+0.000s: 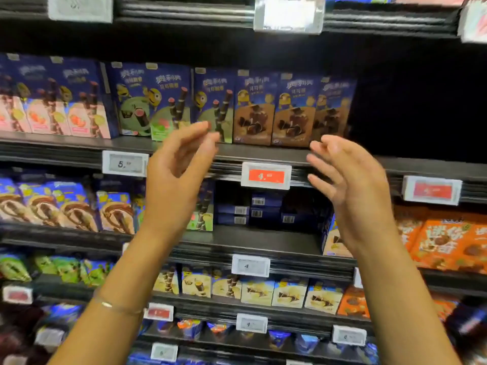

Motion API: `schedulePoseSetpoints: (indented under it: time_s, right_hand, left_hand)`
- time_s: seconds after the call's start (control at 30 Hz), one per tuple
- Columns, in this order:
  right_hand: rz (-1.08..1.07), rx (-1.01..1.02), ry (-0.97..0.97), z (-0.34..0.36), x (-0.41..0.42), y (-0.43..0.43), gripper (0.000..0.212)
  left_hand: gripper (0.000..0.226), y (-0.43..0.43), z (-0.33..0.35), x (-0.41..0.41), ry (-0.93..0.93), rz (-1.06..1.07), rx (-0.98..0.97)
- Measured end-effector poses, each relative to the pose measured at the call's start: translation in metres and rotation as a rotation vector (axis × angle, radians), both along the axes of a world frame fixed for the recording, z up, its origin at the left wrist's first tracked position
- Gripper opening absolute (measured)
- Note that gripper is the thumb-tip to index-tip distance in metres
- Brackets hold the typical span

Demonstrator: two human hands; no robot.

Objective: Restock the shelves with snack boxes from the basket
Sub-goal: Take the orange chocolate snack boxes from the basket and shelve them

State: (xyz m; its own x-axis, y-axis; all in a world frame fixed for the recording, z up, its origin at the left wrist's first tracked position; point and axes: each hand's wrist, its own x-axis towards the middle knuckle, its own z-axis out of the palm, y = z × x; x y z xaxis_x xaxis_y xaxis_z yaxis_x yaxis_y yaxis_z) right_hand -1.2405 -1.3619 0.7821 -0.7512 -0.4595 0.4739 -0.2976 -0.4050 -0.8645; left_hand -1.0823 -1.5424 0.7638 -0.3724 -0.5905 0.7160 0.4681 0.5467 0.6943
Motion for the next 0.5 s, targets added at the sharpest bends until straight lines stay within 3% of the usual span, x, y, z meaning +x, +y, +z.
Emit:
schedulePoseSetpoints:
  time_s: [0.07, 0.17, 0.33, 0.5]
  right_hand:
    - [0.073, 0.042, -0.052, -0.044, 0.026, 0.003, 0.035]
    - [0.072, 0.192, -0.215, -0.12, 0.061, -0.001, 0.033]
    - [0.044, 0.615, -0.56, -0.265, 0.103, 0.002, 0.018]
    - [0.074, 0.991, -0.883, -0.387, 0.14, 0.024, 0.016]
  left_hand:
    - [0.04, 0.007, -0.048, 0.024, 0.004, -0.063, 0.169]
    - [0.054, 0.003, -0.132, 0.057, -0.131, -0.097, 0.366]
    - [0.046, -0.008, -0.289, 0.108, -0.461, -0.031, 0.735]
    - [0.032, 0.028, -0.419, 0.147, -0.809, 0.015, 1.081]
